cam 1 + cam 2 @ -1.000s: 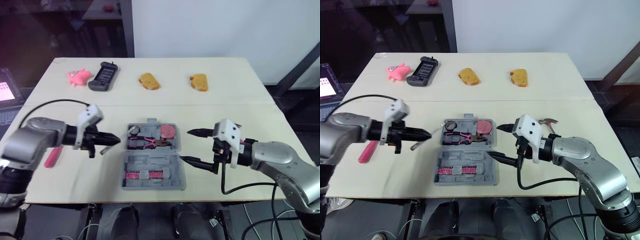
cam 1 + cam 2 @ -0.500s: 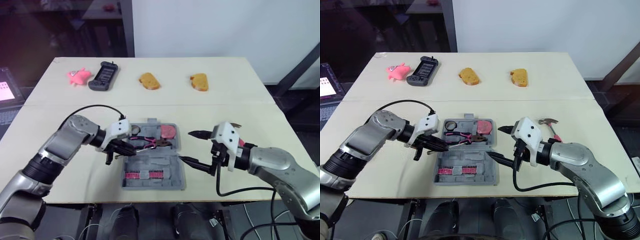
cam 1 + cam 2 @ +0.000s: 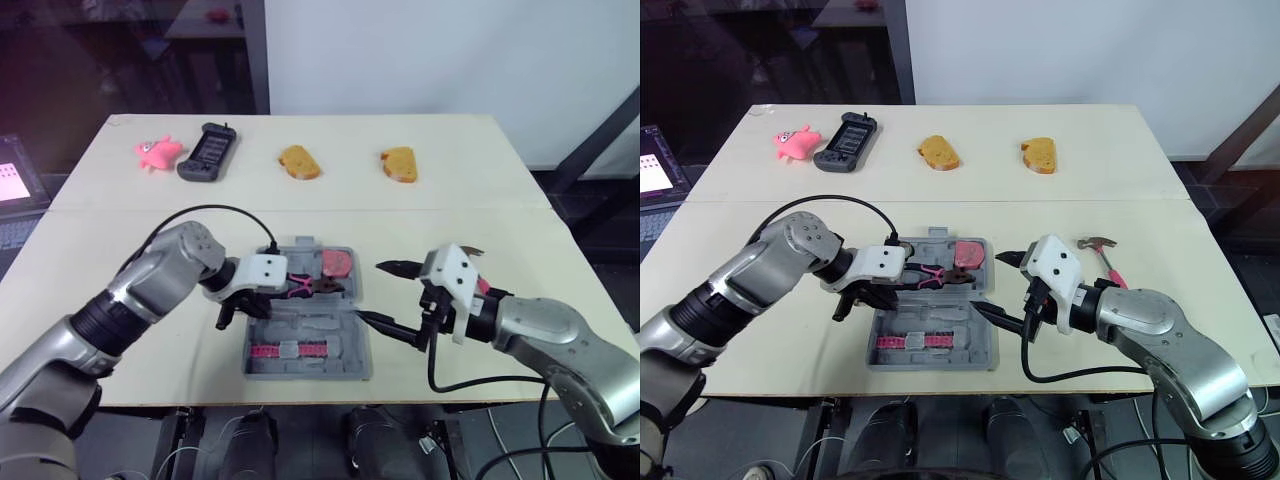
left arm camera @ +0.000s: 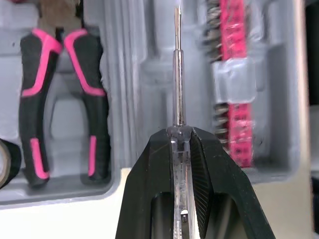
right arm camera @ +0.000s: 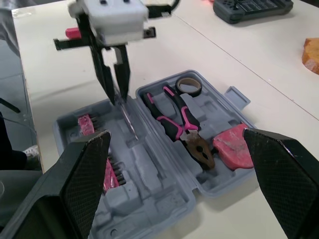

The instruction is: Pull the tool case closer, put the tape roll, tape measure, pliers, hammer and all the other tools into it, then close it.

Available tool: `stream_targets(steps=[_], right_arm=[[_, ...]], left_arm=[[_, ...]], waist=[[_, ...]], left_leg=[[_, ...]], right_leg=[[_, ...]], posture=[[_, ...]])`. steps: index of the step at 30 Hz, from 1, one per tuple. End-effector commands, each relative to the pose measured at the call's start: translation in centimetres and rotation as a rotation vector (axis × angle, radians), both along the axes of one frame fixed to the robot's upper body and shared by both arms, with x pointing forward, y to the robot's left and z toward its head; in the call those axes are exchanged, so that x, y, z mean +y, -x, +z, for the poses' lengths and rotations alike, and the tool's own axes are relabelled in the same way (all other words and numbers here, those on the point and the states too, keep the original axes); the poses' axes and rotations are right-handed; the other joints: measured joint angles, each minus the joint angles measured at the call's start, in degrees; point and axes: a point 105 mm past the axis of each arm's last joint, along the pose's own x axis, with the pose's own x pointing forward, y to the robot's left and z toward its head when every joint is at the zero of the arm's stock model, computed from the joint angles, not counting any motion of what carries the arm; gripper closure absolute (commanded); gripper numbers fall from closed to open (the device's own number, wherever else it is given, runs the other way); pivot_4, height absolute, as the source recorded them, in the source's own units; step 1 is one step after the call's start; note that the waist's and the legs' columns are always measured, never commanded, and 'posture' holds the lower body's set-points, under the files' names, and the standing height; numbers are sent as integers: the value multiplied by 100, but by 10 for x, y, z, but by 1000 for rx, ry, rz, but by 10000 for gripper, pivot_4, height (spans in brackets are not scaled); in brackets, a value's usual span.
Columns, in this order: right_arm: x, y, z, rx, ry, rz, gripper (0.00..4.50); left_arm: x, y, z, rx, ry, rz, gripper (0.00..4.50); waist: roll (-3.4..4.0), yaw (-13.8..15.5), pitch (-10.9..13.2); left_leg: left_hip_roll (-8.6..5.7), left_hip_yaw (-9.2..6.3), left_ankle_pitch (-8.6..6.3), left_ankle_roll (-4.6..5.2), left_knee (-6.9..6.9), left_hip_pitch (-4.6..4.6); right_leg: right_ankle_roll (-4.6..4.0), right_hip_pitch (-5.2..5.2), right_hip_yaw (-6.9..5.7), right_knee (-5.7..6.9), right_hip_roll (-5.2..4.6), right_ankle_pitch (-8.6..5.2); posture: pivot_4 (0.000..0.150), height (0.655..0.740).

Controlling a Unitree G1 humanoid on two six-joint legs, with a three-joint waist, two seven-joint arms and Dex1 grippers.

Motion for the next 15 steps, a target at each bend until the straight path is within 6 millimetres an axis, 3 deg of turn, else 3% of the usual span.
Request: stream_targets(steps=[1, 15], right_arm=[[6, 5, 7, -34, -19, 17, 0], [10, 7, 5, -31, -55, -10, 0]], left_arm=[[-12, -9, 10, -66, -5, -11, 44855], [-28, -8, 0, -74, -94, -43, 44855]], waist=[[-1, 6, 0], [1, -20, 0]], left_leg=[[-1, 0, 0, 0, 1, -1], [0, -2, 0, 1, -1, 1]], right_leg=[[0, 0, 0, 0, -1, 0], [0, 0, 0, 2, 1, 0]], posture=[[1500, 7400], [1500, 7400]])
